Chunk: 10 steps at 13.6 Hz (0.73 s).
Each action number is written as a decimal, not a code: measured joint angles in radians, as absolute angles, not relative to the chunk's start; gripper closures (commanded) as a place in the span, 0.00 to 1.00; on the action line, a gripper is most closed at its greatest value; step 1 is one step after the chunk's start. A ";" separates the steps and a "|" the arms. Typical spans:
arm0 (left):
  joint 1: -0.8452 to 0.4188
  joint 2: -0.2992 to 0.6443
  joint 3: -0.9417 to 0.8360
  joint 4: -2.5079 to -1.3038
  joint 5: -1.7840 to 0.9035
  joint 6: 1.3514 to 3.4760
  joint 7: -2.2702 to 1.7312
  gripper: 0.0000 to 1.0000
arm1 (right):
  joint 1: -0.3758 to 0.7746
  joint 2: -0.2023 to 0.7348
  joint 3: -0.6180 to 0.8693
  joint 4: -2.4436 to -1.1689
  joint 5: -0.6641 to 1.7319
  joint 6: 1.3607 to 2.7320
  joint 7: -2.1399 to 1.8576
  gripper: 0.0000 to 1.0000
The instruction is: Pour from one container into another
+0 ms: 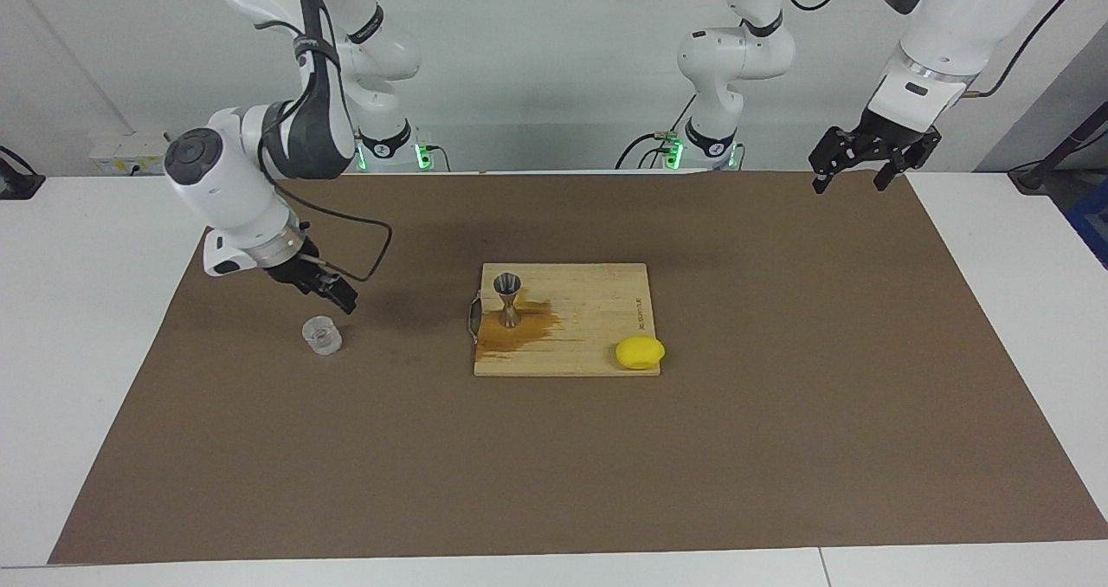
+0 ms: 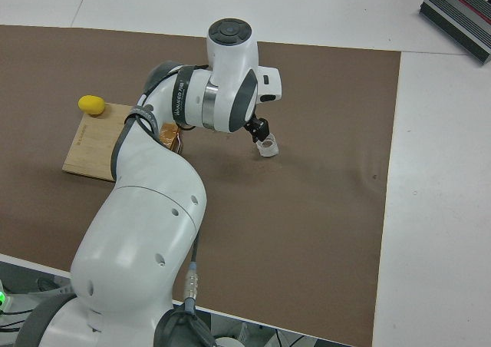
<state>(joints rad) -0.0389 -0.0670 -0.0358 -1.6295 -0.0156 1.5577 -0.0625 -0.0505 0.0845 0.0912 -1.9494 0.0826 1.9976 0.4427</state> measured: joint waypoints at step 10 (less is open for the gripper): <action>-0.039 -0.067 -0.036 -1.629 -0.016 1.557 -0.063 0.00 | -0.012 -0.016 0.077 -1.612 -0.012 1.647 0.214 0.00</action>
<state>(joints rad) -0.0389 -0.0670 -0.0356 -1.6295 -0.0156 1.5574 -0.0625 -0.0120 -0.0157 0.0769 -1.6118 -0.0120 1.6469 0.2142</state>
